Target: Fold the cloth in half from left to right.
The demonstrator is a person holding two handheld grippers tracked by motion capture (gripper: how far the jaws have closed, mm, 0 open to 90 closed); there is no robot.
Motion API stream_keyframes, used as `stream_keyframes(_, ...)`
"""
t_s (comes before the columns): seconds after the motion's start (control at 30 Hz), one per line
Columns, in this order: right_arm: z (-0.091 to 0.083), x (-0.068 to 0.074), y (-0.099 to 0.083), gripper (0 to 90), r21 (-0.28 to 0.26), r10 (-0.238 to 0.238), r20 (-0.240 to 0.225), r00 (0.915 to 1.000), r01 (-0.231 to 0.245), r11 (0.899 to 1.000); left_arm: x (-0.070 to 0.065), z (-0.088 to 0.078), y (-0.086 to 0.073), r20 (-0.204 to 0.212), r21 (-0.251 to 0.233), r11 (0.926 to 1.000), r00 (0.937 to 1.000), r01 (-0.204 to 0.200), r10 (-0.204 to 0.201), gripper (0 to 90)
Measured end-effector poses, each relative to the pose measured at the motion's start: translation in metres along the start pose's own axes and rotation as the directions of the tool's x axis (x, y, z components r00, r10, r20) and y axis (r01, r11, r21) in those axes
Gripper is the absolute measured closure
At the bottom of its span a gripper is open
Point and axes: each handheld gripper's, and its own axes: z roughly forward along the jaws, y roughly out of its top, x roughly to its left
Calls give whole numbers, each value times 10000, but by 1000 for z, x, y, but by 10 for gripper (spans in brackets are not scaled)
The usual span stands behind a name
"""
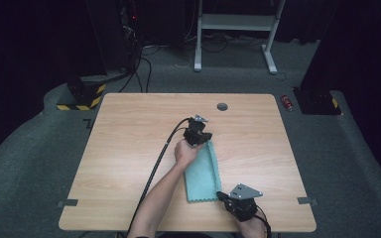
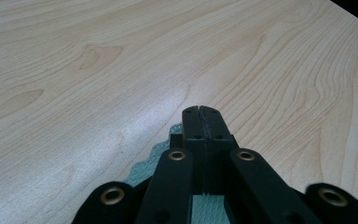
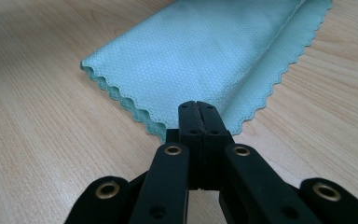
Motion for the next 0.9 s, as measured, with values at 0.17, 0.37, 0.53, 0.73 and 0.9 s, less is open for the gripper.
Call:
stream_keyframes(0.17, -1, 0, -1, 900, 53, -3, 60, 10000, 3, 10000, -2, 2, 0, 35, -14, 10000, 10000, 1, -1, 899)
stream_keyframes(0.37, -2, -2, -2, 900, 159, 29, 115, 9999, -31, 9999, -3, 5, -1, 9, 2, 10000, 10000, -69, 69, 898)
stream_keyframes(0.53, -1, -3, -2, 895, 282, 78, 77, 9999, -81, 9996, -4, 6, -2, -21, 36, 9998, 9998, -210, 211, 893)
stream_keyframes(0.73, -1, -5, -3, 825, 383, 230, 111, 9997, -235, 9990, -3, 5, -1, -27, -20, 10000, 10000, -94, 94, 832)
stream_keyframes(0.9, -6, -10, -3, 795, 139, 393, 318, 9987, -398, 9991, -2, -1, 0, -147, -176, 9997, 9998, -170, 168, 750)
